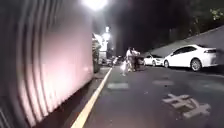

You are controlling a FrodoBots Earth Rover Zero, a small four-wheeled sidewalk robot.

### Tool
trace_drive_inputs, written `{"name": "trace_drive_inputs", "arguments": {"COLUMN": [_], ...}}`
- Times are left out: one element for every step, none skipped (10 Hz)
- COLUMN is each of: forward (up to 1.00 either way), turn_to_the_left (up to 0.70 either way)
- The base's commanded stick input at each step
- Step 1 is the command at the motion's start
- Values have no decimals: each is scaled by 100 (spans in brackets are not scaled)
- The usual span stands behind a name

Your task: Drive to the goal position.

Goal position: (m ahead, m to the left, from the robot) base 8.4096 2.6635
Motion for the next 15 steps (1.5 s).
{"name": "trace_drive_inputs", "arguments": {"forward": [70, 70, 70, 70, 70, 70, 70, 70, 70, 54, 45, 45, 45, 45, 45], "turn_to_the_left": [0, 0, 0, 0, 0, 0, 0, 0, 0, 0, 0, 0, 0, 0, 0]}}
